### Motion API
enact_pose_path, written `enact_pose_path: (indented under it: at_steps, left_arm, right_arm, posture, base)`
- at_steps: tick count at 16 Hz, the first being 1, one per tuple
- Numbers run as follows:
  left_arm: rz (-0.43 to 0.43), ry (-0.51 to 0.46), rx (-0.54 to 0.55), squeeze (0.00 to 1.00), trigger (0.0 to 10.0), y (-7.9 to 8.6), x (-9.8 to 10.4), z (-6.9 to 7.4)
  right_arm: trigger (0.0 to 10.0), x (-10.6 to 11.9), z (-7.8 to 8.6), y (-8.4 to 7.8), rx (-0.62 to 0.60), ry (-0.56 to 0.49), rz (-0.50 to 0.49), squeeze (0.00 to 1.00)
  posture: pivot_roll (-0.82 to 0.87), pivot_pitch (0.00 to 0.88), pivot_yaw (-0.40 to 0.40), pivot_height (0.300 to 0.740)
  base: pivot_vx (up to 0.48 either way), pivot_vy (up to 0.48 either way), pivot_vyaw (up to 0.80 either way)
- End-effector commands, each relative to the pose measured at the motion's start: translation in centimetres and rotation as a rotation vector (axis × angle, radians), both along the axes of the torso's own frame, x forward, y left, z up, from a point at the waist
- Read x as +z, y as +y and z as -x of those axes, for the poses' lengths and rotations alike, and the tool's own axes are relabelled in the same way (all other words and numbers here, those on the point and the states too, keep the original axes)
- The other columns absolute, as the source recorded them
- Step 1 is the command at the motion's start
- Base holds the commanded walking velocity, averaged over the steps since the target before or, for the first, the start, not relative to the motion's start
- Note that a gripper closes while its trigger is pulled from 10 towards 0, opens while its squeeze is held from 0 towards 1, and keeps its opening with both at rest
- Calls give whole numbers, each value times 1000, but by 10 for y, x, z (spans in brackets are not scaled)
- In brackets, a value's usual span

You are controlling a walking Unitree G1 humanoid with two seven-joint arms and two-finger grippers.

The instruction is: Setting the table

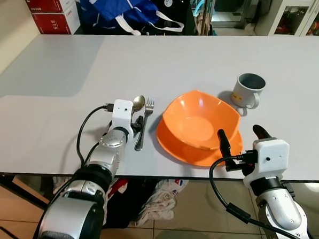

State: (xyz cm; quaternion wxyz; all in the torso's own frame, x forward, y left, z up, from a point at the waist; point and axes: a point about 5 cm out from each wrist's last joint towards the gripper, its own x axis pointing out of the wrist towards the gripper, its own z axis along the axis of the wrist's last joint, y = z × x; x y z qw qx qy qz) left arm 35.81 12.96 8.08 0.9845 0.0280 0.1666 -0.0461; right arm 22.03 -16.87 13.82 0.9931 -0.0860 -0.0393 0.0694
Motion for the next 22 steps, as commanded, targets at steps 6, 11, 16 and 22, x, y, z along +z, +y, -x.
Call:
enact_pose_path:
  at_steps: [6,11,16,22]
  left_arm:
    - [-65,-54,-25,0,10000,2,8,0]
    - [-77,-176,-11,0,10000,9,41,3]
    - [97,-324,-97,0,10000,19,61,48]
    - [139,-354,-198,0,10000,21,57,108]
  right_arm:
    - [10000,-2,-1,3,7,-2,-2,0]
    - [10000,-4,-3,3,4,-4,-6,0]
    - [10000,-15,-21,2,-48,-3,-71,0]
    - [10000,-23,-28,0,-79,-7,-103,0]
  posture:
    - [-269,9,91,740]
    - [-252,0,97,740]
    - [-192,0,111,740]
    - [-142,0,97,740]
  base:
    - [0,0,0]
    - [0,0,0]
    - [0,0,0]
    - [0,0,0]
